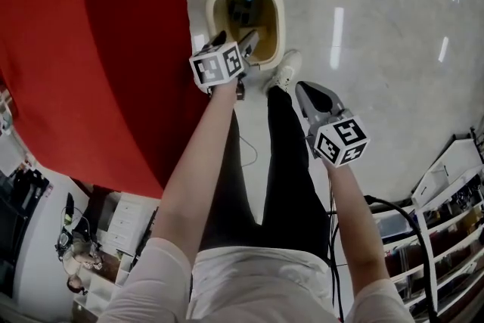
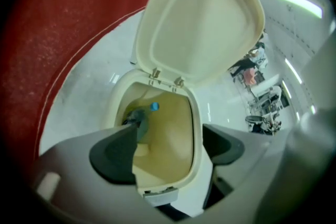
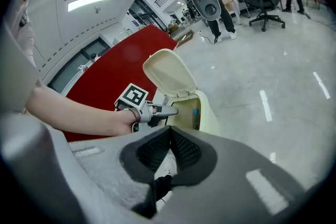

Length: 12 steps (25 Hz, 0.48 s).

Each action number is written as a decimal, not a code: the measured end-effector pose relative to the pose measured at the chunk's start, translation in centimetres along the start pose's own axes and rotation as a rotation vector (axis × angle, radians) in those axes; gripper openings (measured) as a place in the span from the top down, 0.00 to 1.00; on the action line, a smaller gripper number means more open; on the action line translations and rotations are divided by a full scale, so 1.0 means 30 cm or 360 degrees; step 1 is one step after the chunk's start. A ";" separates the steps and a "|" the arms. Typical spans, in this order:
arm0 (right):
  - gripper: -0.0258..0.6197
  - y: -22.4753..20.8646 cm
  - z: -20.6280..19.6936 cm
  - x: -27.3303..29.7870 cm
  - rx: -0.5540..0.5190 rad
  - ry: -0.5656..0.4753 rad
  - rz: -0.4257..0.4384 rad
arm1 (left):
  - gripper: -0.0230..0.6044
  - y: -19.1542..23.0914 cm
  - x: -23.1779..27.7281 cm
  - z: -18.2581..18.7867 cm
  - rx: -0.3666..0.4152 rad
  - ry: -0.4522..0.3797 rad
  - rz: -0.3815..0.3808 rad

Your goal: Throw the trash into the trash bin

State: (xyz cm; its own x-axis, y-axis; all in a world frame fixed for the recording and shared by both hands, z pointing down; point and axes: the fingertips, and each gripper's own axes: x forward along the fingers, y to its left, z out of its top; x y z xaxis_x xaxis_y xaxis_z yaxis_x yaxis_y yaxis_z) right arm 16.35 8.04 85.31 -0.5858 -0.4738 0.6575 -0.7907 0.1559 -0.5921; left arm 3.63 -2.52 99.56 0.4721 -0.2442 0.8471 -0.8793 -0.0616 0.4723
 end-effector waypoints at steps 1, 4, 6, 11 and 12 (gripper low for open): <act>0.96 -0.008 0.004 0.007 0.0000 -0.0003 -0.0005 | 0.32 -0.001 0.002 -0.012 -0.0002 0.0004 -0.0002; 0.96 0.007 0.040 -0.024 -0.0008 -0.0027 -0.0013 | 0.37 -0.052 -0.059 -0.038 0.0026 0.0002 -0.0007; 0.96 0.028 0.075 -0.044 -0.0024 -0.0049 -0.0016 | 0.43 -0.090 -0.115 -0.042 0.0050 -0.0004 -0.0020; 0.96 0.076 0.136 -0.055 -0.0059 -0.0087 -0.0037 | 0.55 -0.158 -0.224 -0.035 0.0104 -0.0032 -0.0096; 0.96 0.098 0.150 -0.072 -0.0072 -0.0095 -0.0041 | 0.57 -0.180 -0.259 -0.025 0.0120 -0.0046 -0.0110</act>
State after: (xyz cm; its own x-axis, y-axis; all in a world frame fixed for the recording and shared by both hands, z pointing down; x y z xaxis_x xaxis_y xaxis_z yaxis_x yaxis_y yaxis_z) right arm 16.10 5.62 80.07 -0.5546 -0.5287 0.6426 -0.8133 0.1812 -0.5529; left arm 4.76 0.43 90.61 0.5308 -0.2647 0.8051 -0.8474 -0.1519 0.5088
